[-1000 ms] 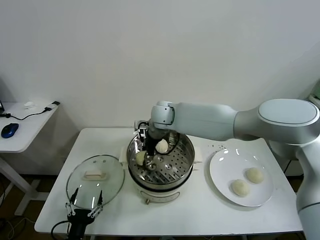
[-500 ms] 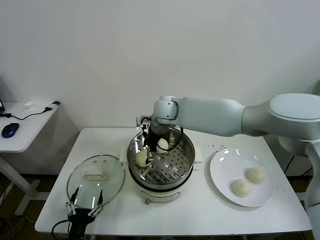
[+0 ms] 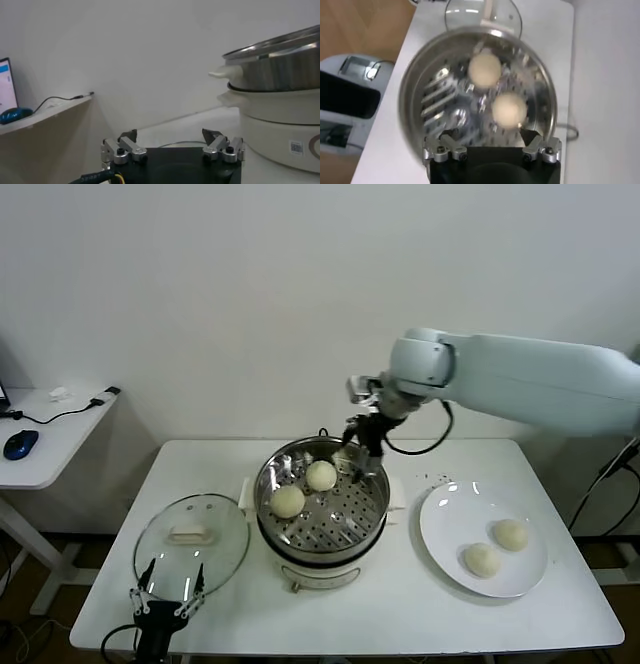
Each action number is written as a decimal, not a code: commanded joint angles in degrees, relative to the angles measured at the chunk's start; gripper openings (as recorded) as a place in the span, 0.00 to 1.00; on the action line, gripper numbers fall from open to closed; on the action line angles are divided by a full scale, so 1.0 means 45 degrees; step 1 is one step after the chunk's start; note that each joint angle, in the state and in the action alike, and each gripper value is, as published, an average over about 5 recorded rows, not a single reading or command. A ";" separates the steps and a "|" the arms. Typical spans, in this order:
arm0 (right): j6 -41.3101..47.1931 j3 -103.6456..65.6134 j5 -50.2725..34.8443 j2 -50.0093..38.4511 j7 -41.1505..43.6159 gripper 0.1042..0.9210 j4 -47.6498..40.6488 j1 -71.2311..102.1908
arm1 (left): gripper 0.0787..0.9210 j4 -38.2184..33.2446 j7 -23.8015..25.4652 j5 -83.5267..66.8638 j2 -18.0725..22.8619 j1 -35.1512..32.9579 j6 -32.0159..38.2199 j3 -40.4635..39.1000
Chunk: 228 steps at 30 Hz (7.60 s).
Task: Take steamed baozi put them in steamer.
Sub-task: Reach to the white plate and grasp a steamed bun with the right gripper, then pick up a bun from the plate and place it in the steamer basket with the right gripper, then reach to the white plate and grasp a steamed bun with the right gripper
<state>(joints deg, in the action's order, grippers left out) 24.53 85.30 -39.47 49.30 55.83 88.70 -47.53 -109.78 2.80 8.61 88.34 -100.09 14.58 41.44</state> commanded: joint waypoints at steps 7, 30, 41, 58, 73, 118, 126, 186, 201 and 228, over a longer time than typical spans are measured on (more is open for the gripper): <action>-0.1288 -0.2651 0.5569 -0.7100 0.1547 0.88 0.2120 0.4297 | 0.88 -0.0151 -0.0013 0.0116 0.0104 -0.0270 -0.0022 0.0049; -0.1923 -0.7299 0.9327 -0.5269 0.1347 0.88 -0.1577 1.1169 | 0.88 0.0074 -0.0009 0.0229 0.0180 -0.0289 -0.0014 0.0173; -0.1944 -0.7048 0.9367 -0.4146 0.1210 0.88 -0.2396 1.1174 | 0.88 0.0293 -0.0016 0.0258 0.0234 -0.0207 -0.0013 0.0261; -0.2147 -0.6855 0.9323 -0.3678 0.1346 0.69 -0.2762 1.1096 | 0.88 0.0502 -0.0012 0.0310 0.0276 -0.0042 -0.0052 0.0303; -0.2485 -0.6931 0.8883 -0.4170 0.1491 0.50 -0.2358 1.0646 | 0.88 0.0578 -0.0022 0.0318 0.0259 -0.0082 0.0001 0.0268; -1.0990 -0.2718 1.0662 0.5132 0.3548 0.53 -0.0905 0.3438 | 0.88 0.0264 0.0059 0.0866 0.0379 -0.0293 -0.0203 0.0057; -1.0858 -0.2384 1.0626 0.5154 0.3688 0.53 -0.0713 0.4143 | 0.88 0.0406 0.0042 0.0783 0.0317 -0.0295 -0.0172 0.0095; -0.1129 -0.5788 0.6515 -0.7182 0.0455 0.88 -0.0094 0.6372 | 0.88 0.0190 0.0066 0.0580 0.0366 -0.0157 -0.0122 -0.0192; -0.3588 -0.7321 1.0033 -0.5494 0.2237 0.88 -0.4614 0.9773 | 0.88 0.0303 0.0088 0.0746 0.0402 -0.0092 -0.0079 -0.0159; -0.3689 -0.9416 1.0485 -0.2792 0.2016 0.88 -0.7249 1.1901 | 0.88 0.0756 0.0081 0.0889 0.0392 0.0040 -0.0158 0.0050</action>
<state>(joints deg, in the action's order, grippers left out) 8.36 44.89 6.23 34.33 64.67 60.36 3.65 -106.55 3.15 12.55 90.19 -99.95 13.93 41.71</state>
